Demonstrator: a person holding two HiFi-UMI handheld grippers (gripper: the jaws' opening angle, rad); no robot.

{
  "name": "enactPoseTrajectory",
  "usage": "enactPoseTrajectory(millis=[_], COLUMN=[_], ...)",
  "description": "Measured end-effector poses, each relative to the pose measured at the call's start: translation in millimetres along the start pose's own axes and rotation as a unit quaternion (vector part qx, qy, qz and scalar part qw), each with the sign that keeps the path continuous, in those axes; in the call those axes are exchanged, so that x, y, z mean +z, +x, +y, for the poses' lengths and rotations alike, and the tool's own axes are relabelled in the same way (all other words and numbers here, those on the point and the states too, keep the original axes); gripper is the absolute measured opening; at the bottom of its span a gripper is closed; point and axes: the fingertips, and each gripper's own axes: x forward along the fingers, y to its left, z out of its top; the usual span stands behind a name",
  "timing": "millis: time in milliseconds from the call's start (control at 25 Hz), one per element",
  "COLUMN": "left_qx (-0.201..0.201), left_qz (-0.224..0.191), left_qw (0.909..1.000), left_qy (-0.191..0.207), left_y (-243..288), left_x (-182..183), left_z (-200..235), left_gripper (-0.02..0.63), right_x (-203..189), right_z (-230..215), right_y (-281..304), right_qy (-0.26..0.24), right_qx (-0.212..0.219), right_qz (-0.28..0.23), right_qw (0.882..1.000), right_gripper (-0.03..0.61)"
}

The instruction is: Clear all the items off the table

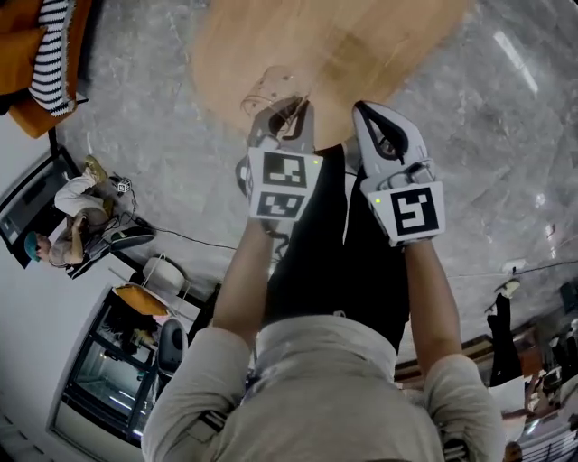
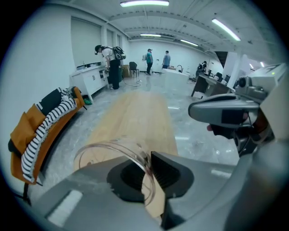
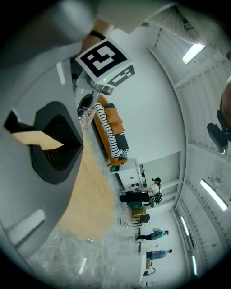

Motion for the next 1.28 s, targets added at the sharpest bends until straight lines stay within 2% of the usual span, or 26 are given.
enactPoseTrajectory(millis=[200,360,720,1000,1280], left_qx=[0.026,0.027,0.043,0.063,0.069], left_qz=[-0.045,-0.079,-0.142,-0.216,-0.266], left_qw=[0.9970,0.9935,0.9853,0.9723,0.9596], left_qy=[-0.058,-0.078,-0.084,-0.064,-0.061], left_y=[-49.9,-80.7,-144.7,-211.4,-262.7], left_x=[22.4,44.8,97.2,155.3,185.6], left_z=[-5.5,-17.0,-44.0,-58.9,-69.4], left_gripper=[0.057,0.057,0.057,0.057,0.057], right_x=[36.0,58.2,116.1,184.8,226.9], right_z=[18.1,26.4,33.7,36.4,62.1], right_y=[-22.6,-39.1,-88.3,-131.8,-162.1], right_qy=[-0.029,-0.026,-0.027,-0.040,-0.051], right_qx=[0.013,0.008,-0.005,-0.021,-0.019], right_qz=[-0.009,-0.019,-0.069,-0.133,-0.173], right_qw=[0.999,0.999,0.997,0.990,0.983], right_gripper=[0.006,0.006,0.006,0.006,0.006])
